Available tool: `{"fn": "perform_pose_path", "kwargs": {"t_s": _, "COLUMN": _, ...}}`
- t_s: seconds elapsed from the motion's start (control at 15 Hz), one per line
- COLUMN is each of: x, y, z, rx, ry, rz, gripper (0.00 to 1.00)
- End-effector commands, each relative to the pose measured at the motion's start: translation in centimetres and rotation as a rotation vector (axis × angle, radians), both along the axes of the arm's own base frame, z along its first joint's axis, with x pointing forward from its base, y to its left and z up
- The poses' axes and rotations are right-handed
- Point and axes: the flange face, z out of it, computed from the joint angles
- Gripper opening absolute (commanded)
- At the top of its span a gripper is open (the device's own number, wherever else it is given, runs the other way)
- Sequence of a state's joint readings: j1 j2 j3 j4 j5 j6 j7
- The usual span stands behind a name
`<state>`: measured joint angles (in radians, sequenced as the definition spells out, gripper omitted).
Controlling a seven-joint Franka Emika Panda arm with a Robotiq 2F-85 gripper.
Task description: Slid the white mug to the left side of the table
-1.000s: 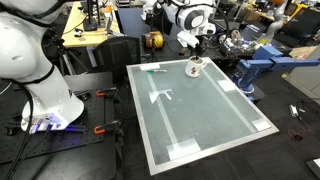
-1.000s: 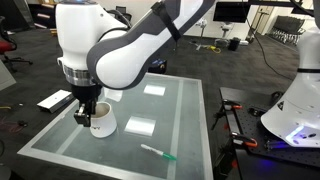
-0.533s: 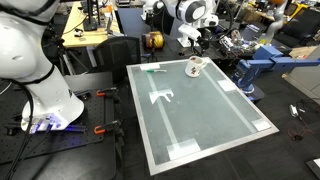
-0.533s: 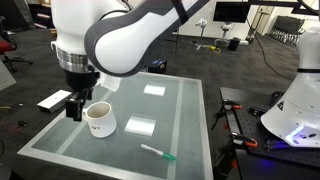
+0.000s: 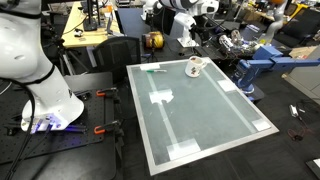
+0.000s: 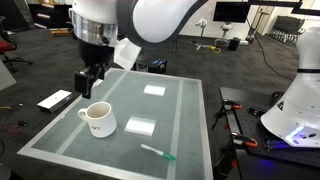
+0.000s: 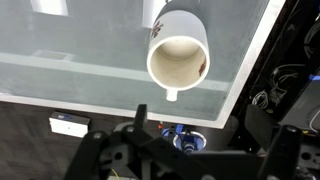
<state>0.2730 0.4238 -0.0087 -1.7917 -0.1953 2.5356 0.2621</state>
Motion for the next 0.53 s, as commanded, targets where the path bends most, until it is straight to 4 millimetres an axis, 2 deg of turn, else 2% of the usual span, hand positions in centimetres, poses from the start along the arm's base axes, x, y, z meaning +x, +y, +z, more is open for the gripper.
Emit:
{"fn": "perform_pose_path", "kwargs": {"t_s": 0.0, "x": -4.8, "y": -2.5, "z": 2.9, "rx": 0.012, "ry": -0.036, "rz": -0.107, "gripper": 1.0}}
{"fn": "perform_pose_path", "kwargs": {"t_s": 0.2, "x": -7.2, "y": -3.9, "z": 3.9, "rx": 0.012, "ry": -0.042, "rz": -0.168, "gripper": 1.0}}
{"fn": "perform_pose_path", "kwargs": {"t_s": 0.47, "x": -9.7, "y": -4.6, "z": 4.5, "rx": 0.014, "ry": -0.053, "rz": -0.218, "gripper": 1.0}}
